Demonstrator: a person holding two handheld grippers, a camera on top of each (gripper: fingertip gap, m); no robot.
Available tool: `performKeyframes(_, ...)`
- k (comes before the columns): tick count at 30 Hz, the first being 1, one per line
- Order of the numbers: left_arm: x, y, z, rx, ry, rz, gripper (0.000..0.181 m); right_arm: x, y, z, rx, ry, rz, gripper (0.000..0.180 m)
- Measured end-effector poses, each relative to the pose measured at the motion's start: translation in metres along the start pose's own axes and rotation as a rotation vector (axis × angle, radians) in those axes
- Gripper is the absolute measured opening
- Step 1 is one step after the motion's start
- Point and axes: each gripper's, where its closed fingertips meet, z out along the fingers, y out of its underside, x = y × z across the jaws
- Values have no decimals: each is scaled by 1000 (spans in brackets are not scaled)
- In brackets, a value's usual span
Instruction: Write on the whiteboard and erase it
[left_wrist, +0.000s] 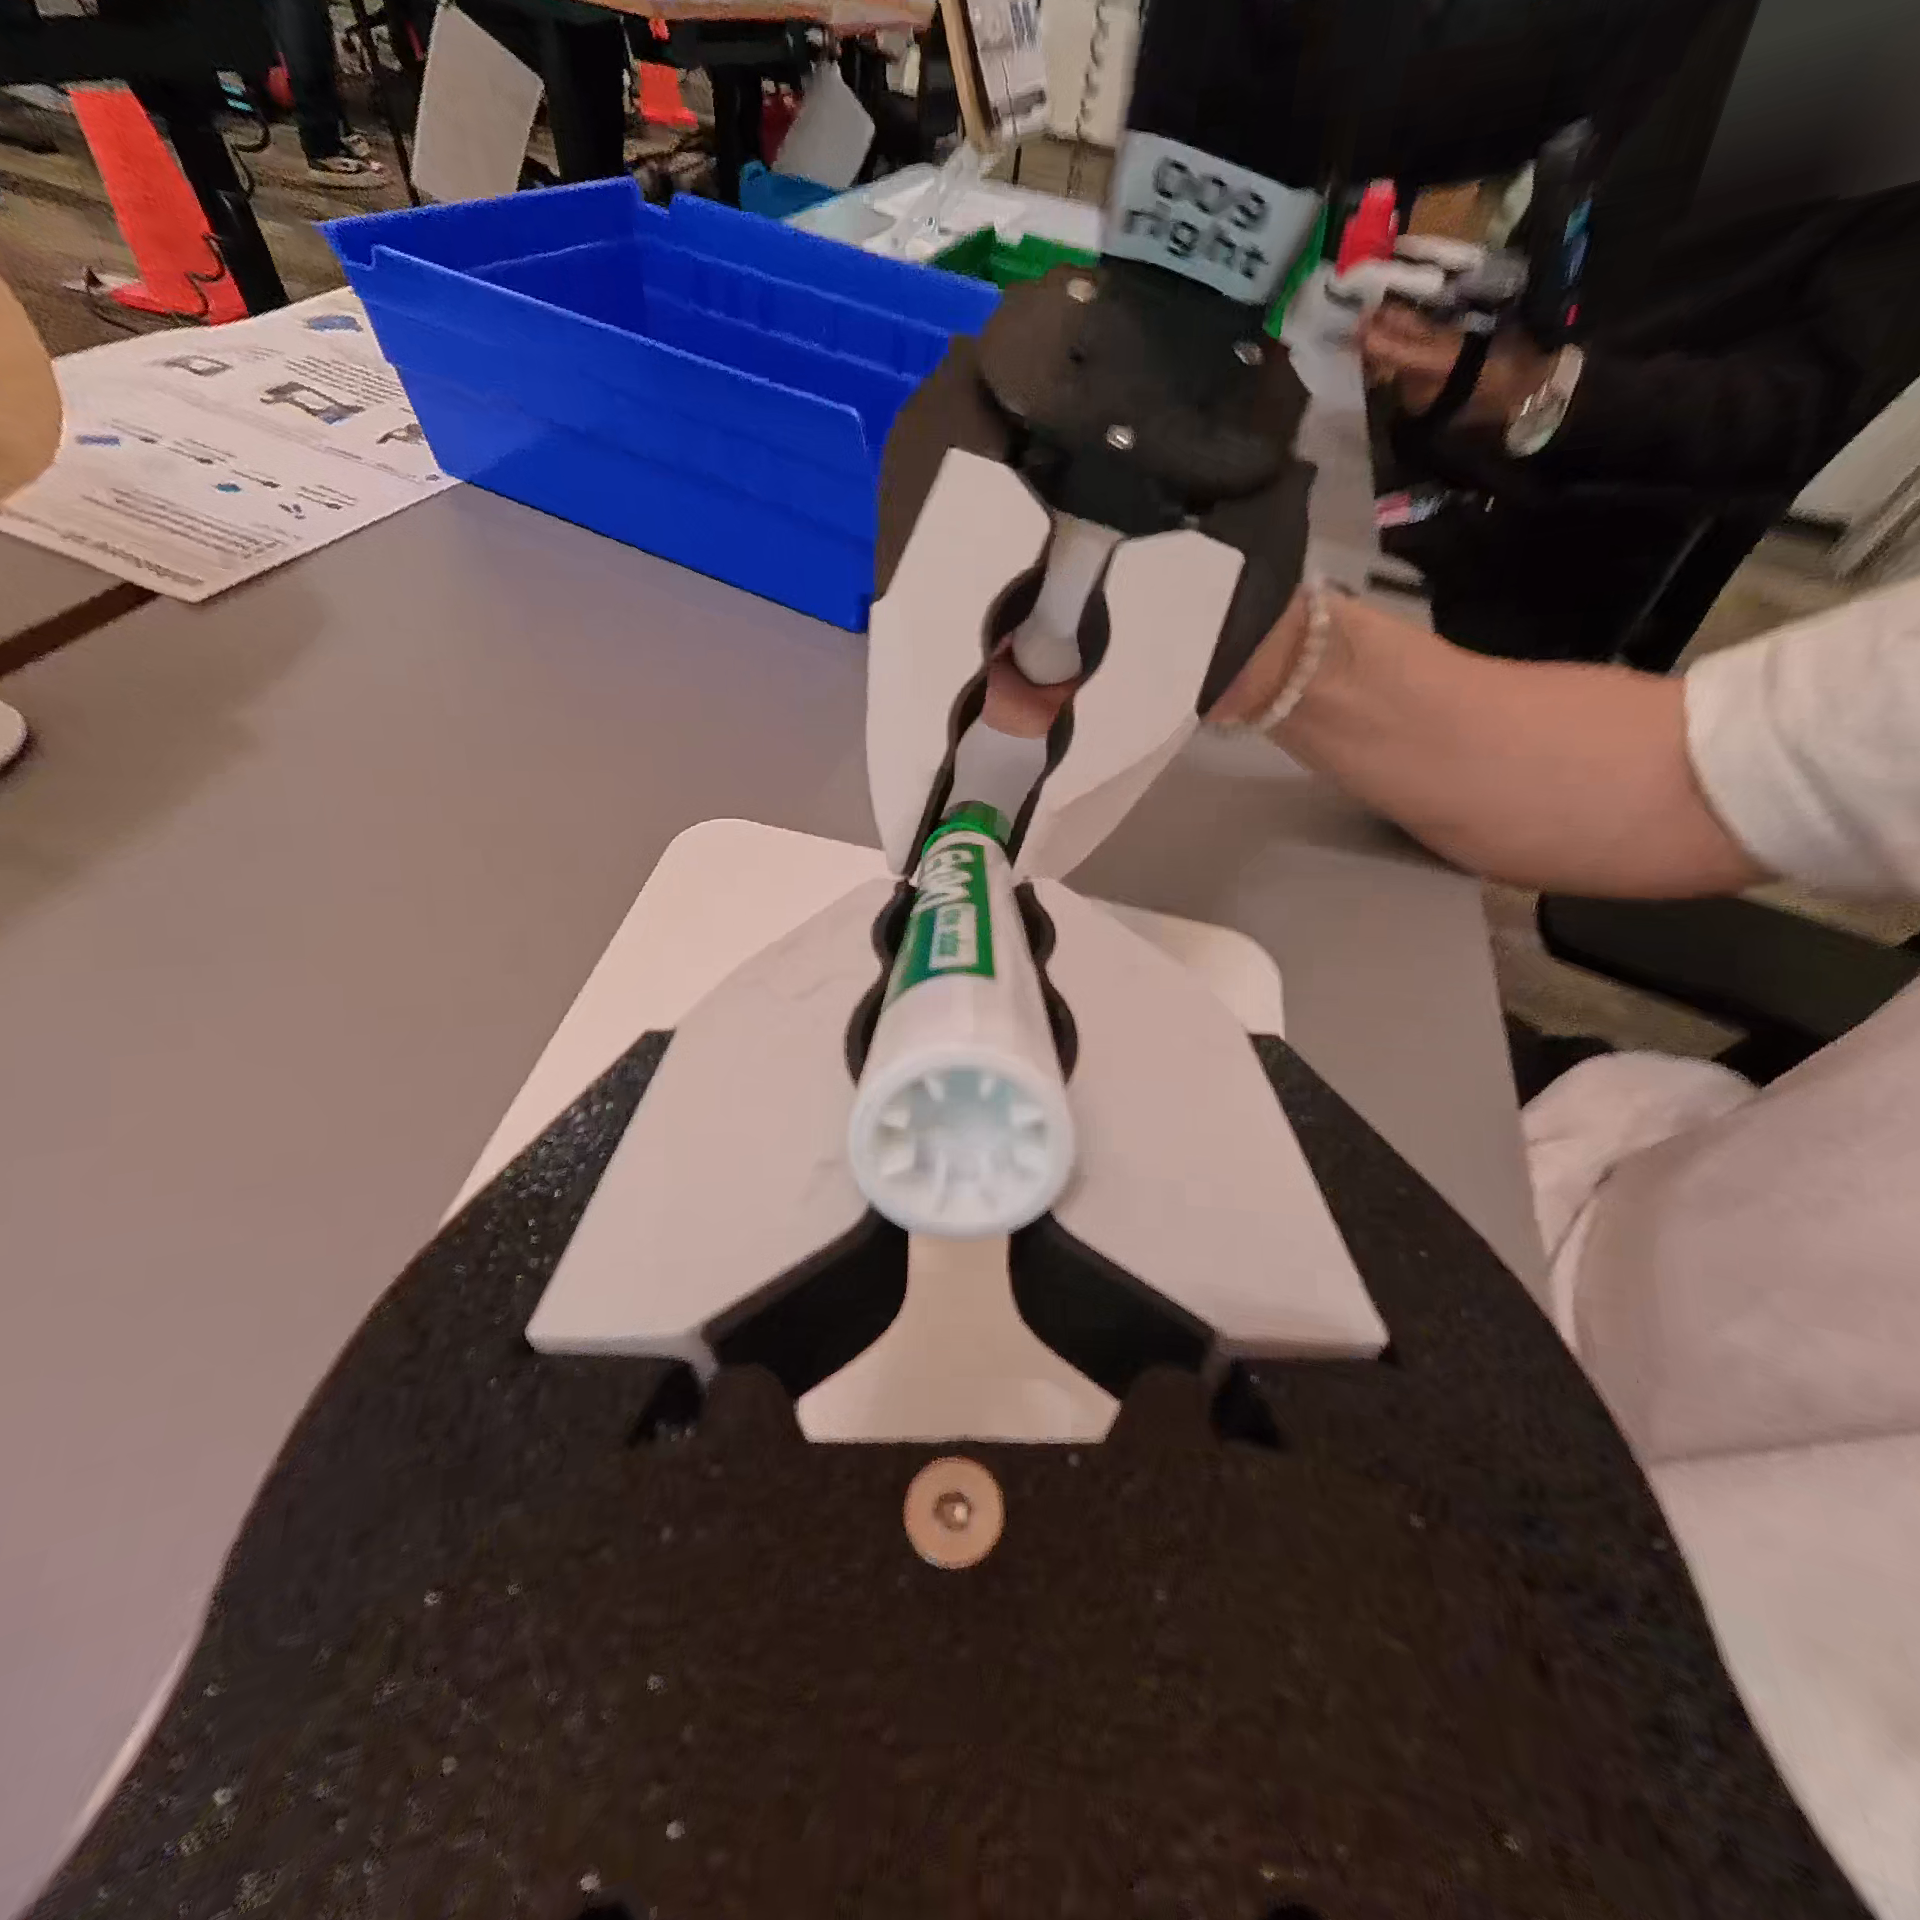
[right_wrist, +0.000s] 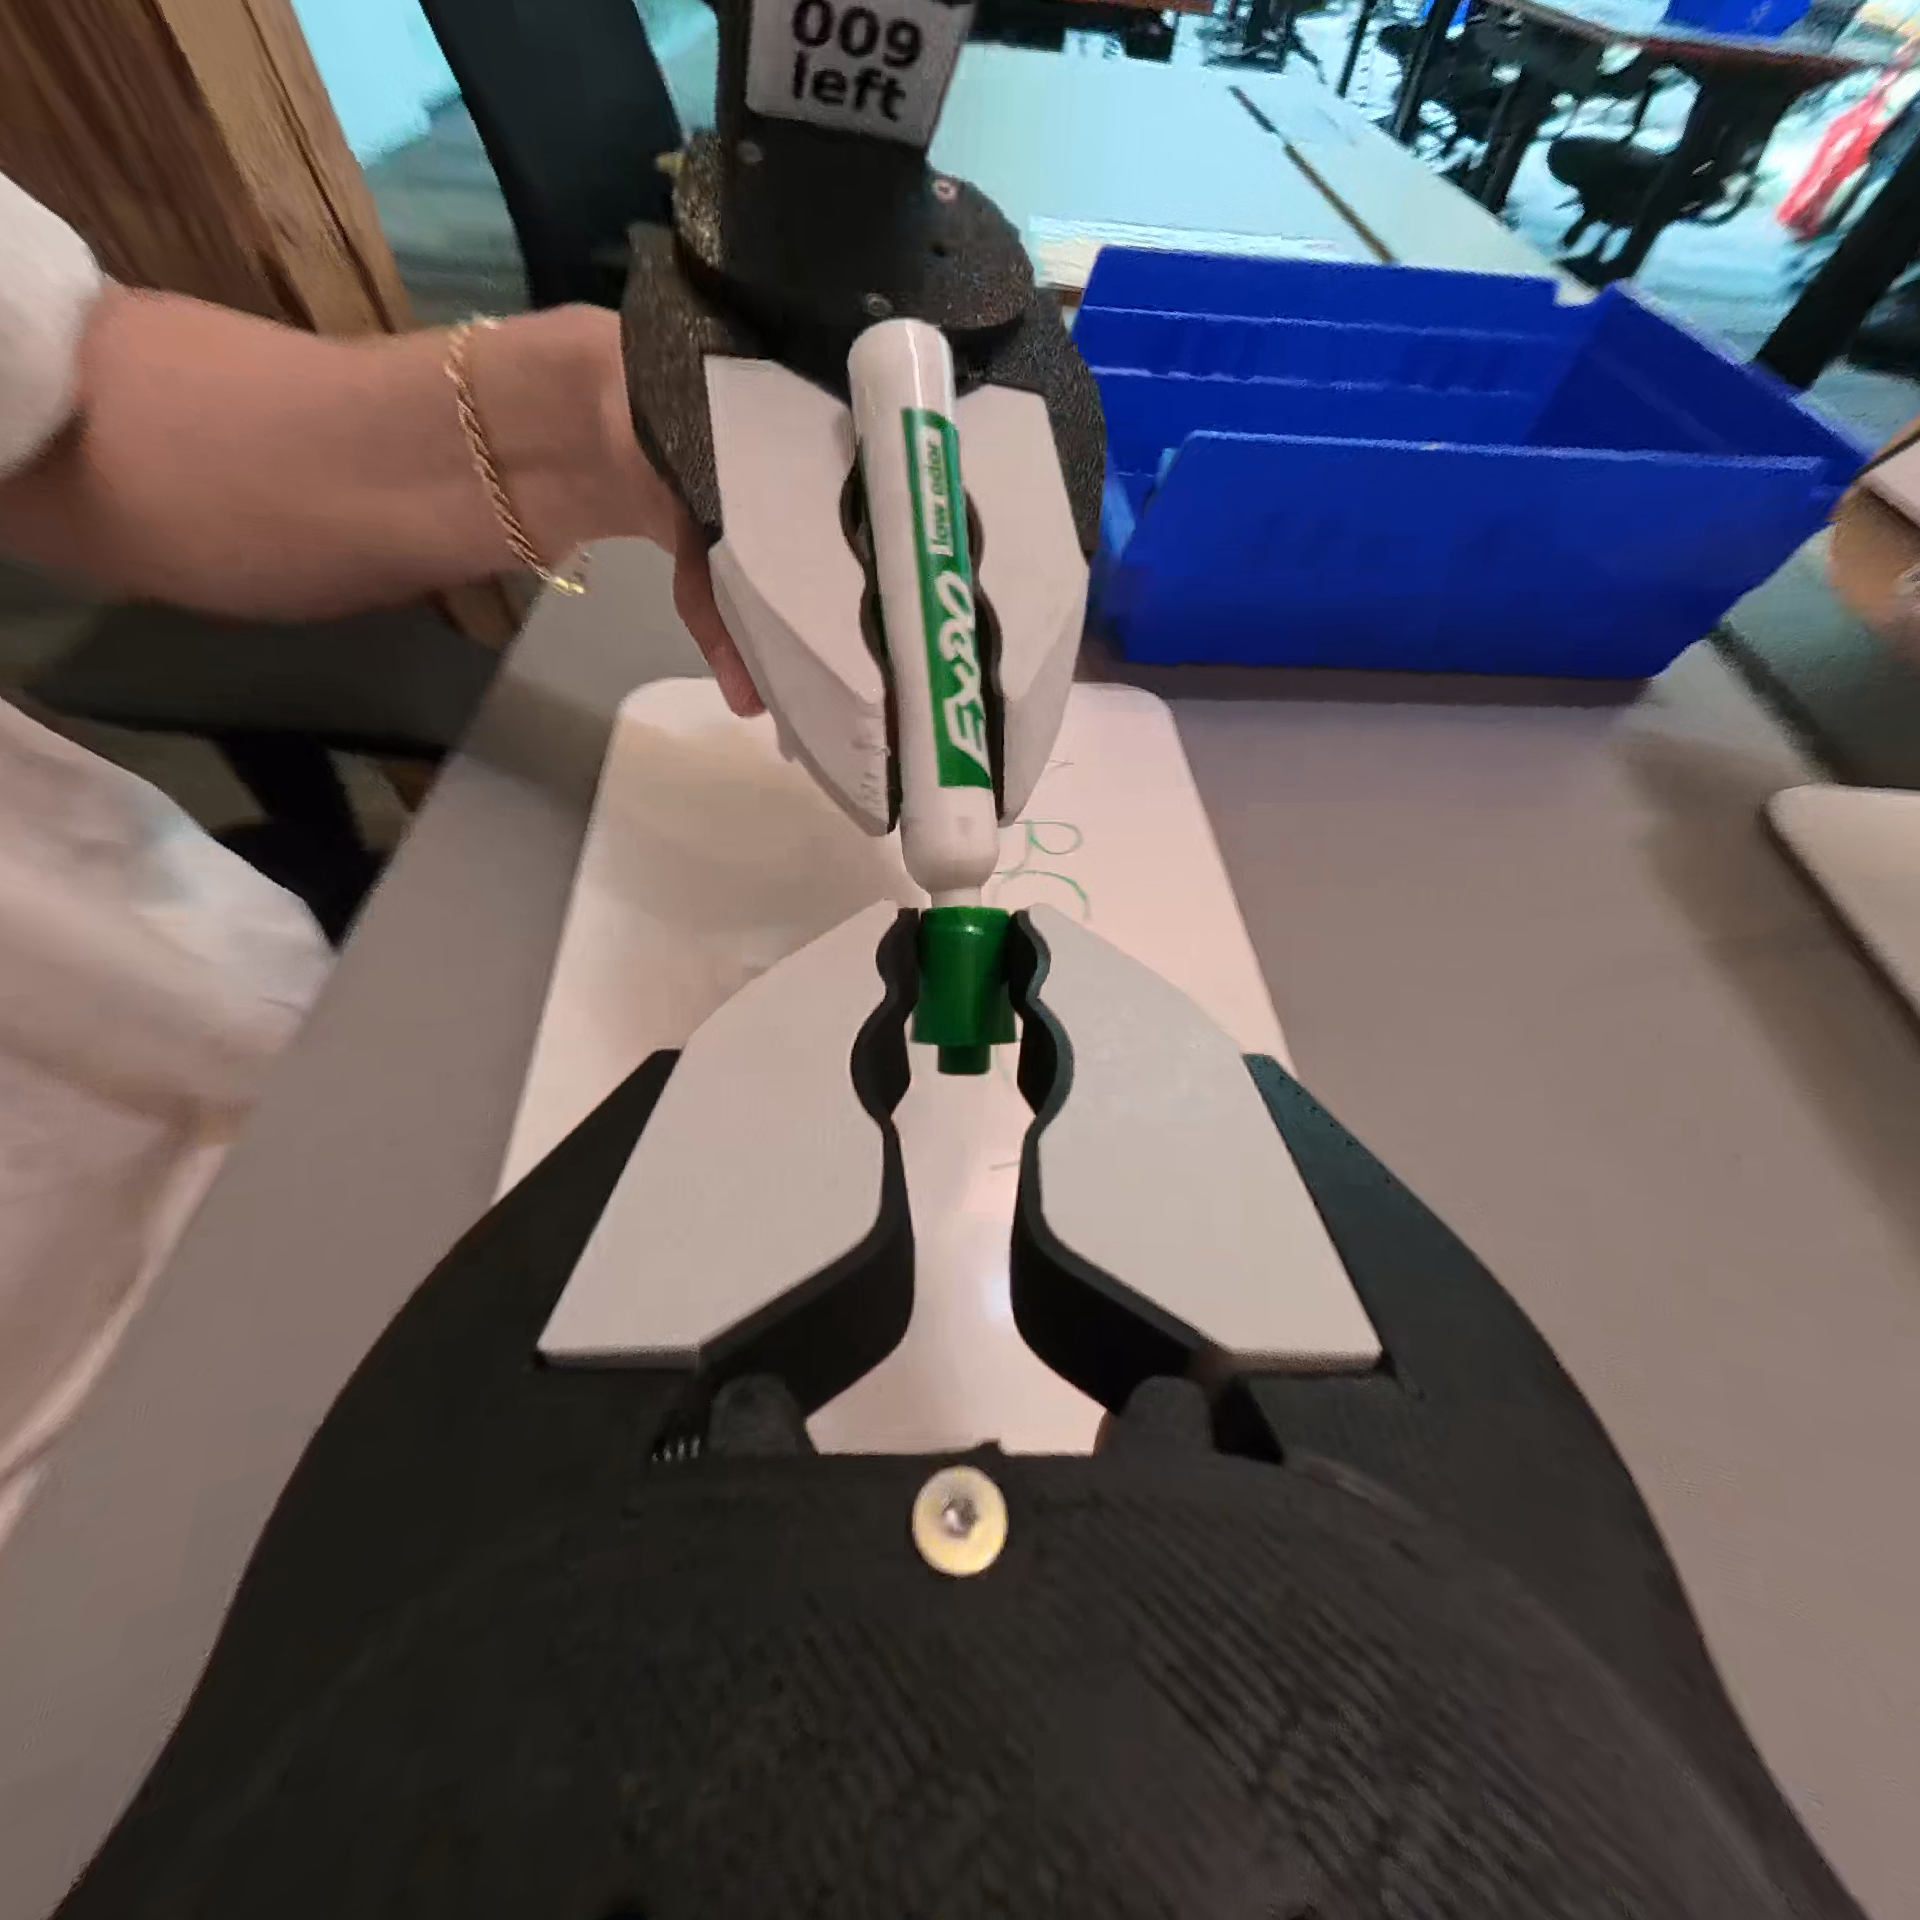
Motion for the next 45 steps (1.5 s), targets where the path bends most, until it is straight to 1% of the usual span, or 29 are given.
performKeyframes(2, -1, 0, 0, -25, -11, 46, 19, 2, -2, 0, 45, -17, 59, 16)
performKeyframes(3, -2, -1, 0, -26, -14, 49, 19, 3, -2, 0, 46, -10, 55, 16)
performKeyframes(5, -3, 0, 1, -38, -10, 18, 19, 5, 1, 1, -14, 56, -51, 16)
performKeyframes(7, -4, 3, 3, -25, 8, -58, 19, 6, 5, 2, -73, 108, -137, 16)
performKeyframes(10, -7, 7, 5, 13, 28, -193, 19, 9, 10, 4, -119, 154, -195, 16)
performKeyframes(13, -8, 9, 5, 40, 59, -259, 18, 8, 10, 5, -114, 130, -162, 16)
performKeyframes(17, -6, 12, 5, 10, 31, -108, 19, 5, 10, 6, -39, 34, -23, 16)
performKeyframes(19, -8, 12, 5, -20, 5, -51, 19, 8, 11, 7, -65, 79, -79, 16)
performKeyframes(20, -8, 13, 6, -45, -3, -44, 19, 8, 14, 8, -115, 107, -128, 15)
performKeyframes(21, -10, 16, 8, -71, -10, -58, 19, 9, 19, 11, -166, 135, -177, 15)
performKeyframes(23, -11, 21, 10, -68, 6, -144, 19, 9, 23, 13, -209, 158, -228, 15)
performKeyframes(25, -11, 19, 9, -16, 44, -254, 19, 8, 19, 13, -167, 133, -191, 15)
performKeyframes(26, -11, 17, 8, 9, 51, -267, 18, 8, 16, 11, -135, 132, -185, 15)
performKeyframes(30, -16, 10, 4, 45, 7, -218, 18, 14, 9, 11, -68, 135, -131, 16)
performKeyframes(32, -17, 3, 1, 116, 11, -232, 18, 17, -1, 7, -17, 162, -136, 17)
performKeyframes(34, -16, -1, 1, 162, 26, -259, 18, 18, -2, 4, -4, 167, -144, 17)
performKeyframes(36, -19, -2, 1, 193, 14, -260, 18, 19, 0, 3, -20, 176, -154, 26)
performKeyframes(39, -21, -6, -1, 225, 6, -265, 18, 25, 2, -1, -27, 211, -166, 47)
performKeyframes(42, -20, -8, -1, 234, 18, -269, 19, 29, -4, -8, 19, 234, -165, 51)
performKeyframes(45, -18, -9, -2, 246, 36, -275, 18, 29, -5, -13, 48, 221, -156, 50)
